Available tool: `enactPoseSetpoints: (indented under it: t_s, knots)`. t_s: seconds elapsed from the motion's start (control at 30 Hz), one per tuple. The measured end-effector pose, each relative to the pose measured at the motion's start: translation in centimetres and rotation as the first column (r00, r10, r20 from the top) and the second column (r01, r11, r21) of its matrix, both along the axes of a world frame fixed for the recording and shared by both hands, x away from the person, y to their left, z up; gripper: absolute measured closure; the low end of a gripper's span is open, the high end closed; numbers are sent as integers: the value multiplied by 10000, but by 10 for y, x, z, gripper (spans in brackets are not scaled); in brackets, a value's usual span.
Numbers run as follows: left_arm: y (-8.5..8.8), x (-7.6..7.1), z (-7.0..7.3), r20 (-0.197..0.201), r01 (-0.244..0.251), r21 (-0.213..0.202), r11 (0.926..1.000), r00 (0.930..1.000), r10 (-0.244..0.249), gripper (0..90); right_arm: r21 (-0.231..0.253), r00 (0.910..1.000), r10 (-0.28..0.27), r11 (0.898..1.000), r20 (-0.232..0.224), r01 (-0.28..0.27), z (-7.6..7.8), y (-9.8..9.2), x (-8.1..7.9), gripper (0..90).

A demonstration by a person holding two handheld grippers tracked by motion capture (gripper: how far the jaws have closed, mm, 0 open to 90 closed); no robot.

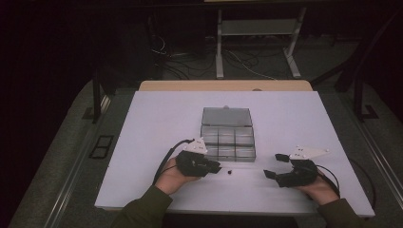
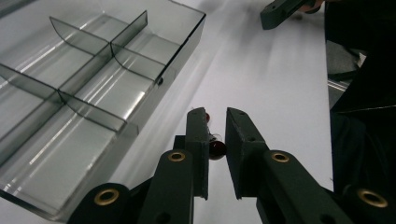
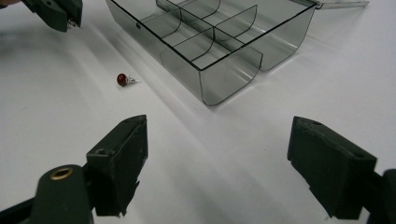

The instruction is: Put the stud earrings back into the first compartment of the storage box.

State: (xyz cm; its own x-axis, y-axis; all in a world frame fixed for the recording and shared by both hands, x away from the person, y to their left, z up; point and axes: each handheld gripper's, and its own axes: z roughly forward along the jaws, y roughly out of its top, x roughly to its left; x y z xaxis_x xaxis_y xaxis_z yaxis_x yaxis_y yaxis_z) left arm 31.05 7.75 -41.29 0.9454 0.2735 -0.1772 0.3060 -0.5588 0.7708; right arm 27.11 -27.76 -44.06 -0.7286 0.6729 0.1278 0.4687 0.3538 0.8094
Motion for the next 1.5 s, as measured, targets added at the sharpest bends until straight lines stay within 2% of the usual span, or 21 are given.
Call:
enactPoseSetpoints:
  t_s: [0.4, 0.87, 1.07, 1.2, 1.4, 1.5]
  knots:
    - [-4, 24, 17, 233, 416, 14, 9991, 9989, -416, 784, -30, 10000, -16, 10000, -14, 16, 0, 0, 0, 196]
    - [-13, 57, 30, 600, 358, -64, 9993, 9976, -354, 784, -43, 10000, -14, 10000, -21, 14, -1, -1, 0, 196]
    - [-15, 69, 30, 591, 212, 34, 9998, 9980, -214, 784, -13, 9999, -29, 10000, -112, 29, -1, 0, 0, 196]
    - [-14, 76, 28, 588, 51, 119, 9999, 9983, -58, 783, -17, 10000, -9, 10000, -18, 9, -1, 0, 0, 196]
    - [-10, 87, 23, 629, -408, 64, 9991, 9972, 403, 783, -23, 10000, 19, 10000, -43, -19, -1, 0, 0, 196]
    - [-9, 92, 18, 684, -635, 186, 9978, 9957, 621, 783, -23, 10000, 15, 10000, -54, -15, -1, 0, 0, 196]
